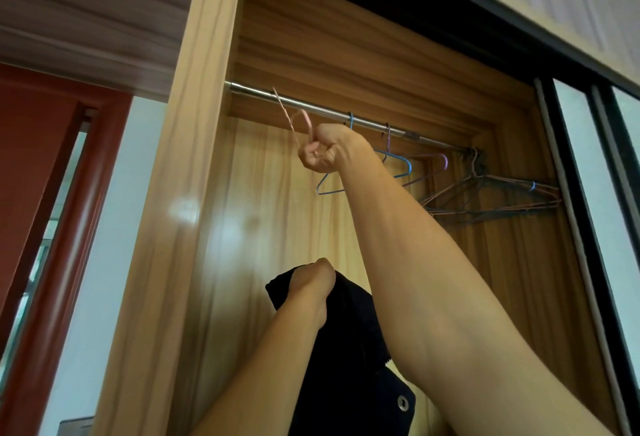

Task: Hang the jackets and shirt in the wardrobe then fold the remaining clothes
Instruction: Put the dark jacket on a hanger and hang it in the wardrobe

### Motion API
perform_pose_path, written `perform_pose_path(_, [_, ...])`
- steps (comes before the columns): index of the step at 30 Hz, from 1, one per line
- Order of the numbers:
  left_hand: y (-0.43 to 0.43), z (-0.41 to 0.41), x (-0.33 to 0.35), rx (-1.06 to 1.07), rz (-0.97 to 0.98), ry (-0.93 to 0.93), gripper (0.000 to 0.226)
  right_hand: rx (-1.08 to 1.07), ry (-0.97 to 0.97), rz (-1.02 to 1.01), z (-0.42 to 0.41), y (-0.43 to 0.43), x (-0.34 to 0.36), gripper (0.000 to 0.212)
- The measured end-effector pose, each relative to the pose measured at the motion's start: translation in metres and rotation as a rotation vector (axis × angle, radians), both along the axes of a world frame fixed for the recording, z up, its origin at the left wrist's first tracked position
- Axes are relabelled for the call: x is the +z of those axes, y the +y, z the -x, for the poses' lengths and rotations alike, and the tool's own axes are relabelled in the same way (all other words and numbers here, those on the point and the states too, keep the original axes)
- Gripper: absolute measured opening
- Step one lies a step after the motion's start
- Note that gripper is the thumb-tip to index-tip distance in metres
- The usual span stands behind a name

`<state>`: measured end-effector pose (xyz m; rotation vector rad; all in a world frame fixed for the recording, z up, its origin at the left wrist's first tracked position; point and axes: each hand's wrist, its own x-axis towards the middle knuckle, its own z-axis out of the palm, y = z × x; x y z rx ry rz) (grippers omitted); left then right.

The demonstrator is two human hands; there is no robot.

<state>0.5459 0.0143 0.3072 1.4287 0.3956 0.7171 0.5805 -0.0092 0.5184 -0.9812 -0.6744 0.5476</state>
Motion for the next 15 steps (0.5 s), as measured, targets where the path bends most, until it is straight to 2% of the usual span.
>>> perform_pose_path(3, [0.001,0.000,0.001,0.025,-0.001,-0.025,0.021,0.100,0.038,0.101,-0.011,0.002,0.001,0.024])
perform_pose_path(8, [0.000,0.004,0.002,0.009,-0.018,0.006,0.020,0.225,0.041,-0.156,0.004,0.000,0.011,0.024])
perform_pose_path(10, [-0.002,0.005,0.000,0.010,-0.015,-0.010,0.026,0.200,0.005,-0.165,0.005,-0.010,0.005,0.022])
perform_pose_path(13, [-0.008,0.003,-0.007,0.038,-0.018,-0.034,0.031,0.159,-0.079,-0.172,-0.010,-0.037,-0.025,0.029])
perform_pose_path(15, [-0.014,0.005,-0.012,0.016,0.002,-0.054,0.036,0.187,-0.064,-0.165,-0.020,-0.063,-0.052,0.034])
